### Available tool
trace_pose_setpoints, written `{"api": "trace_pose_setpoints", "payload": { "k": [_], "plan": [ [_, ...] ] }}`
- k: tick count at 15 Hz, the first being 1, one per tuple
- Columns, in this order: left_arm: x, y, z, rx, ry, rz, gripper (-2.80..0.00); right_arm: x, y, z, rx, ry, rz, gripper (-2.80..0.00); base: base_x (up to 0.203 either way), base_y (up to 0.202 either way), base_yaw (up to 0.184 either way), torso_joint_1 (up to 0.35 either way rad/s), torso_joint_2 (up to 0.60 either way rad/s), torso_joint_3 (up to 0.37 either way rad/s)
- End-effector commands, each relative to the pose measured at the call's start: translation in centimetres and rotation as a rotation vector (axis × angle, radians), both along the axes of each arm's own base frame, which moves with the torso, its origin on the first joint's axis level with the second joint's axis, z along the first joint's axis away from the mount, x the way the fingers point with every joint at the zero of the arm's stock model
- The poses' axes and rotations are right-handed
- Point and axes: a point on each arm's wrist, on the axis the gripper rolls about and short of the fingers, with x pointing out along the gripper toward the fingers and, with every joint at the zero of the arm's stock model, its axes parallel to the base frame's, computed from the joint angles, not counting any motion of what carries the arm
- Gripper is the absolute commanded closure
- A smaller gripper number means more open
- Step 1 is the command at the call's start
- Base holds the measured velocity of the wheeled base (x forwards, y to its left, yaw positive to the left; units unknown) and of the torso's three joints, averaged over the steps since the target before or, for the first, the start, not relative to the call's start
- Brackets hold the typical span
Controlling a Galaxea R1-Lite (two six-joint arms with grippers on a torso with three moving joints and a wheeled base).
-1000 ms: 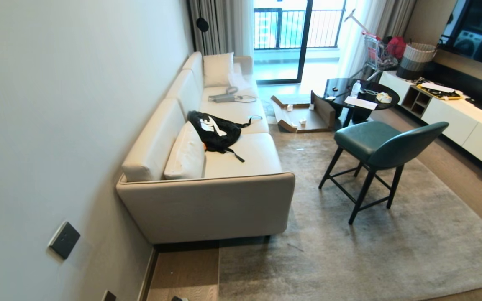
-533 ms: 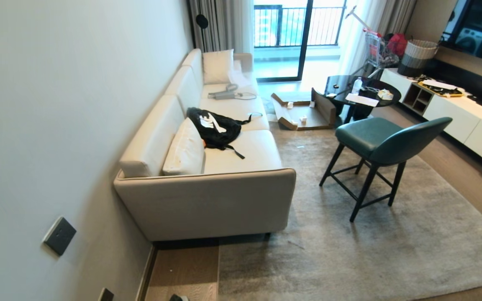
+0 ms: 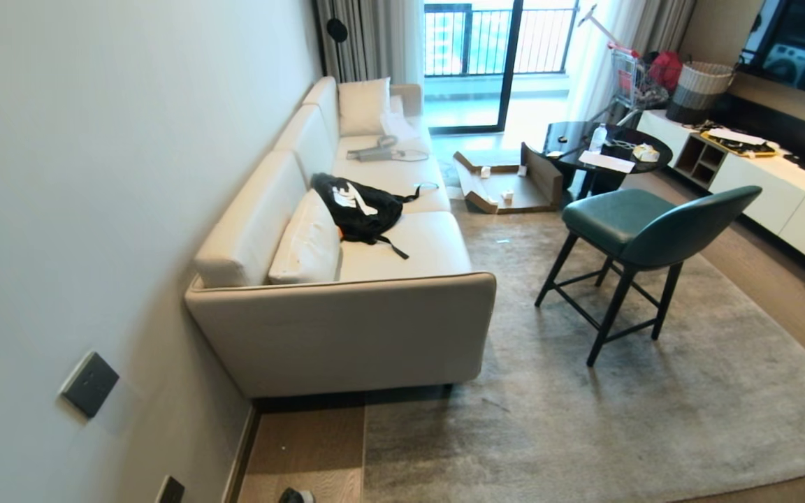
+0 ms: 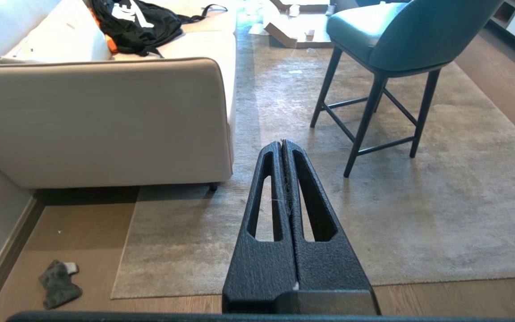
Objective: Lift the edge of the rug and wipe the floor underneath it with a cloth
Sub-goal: Pick up the rag
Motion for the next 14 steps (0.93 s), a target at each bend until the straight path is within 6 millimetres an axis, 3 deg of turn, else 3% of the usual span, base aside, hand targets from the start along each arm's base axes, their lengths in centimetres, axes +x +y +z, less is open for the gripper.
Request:
{"api": "trace_pose_setpoints", "payload": {
  "k": [1,9,14],
  "plan": [
    [0.0,0.0,0.0,-0.001,0.0,0.0,0.0,0.01,0.0,0.0,0.0,0.002,0.001,0.0,0.0,0.0,0.0,-0.141,0.33,0.188],
    [0.0,0.0,0.0,-0.001,0.0,0.0,0.0,0.01,0.0,0.03,0.013,-0.001,0.0,0.0,0.0,0.0,0.0,-0.132,0.35,0.216],
    [0.0,0.0,0.0,-0.001,0.0,0.0,0.0,0.01,0.0,0.03,0.013,-0.001,-0.001,0.0,0.0,0.0,0.0,-0.179,0.51,0.319]
  ]
}}
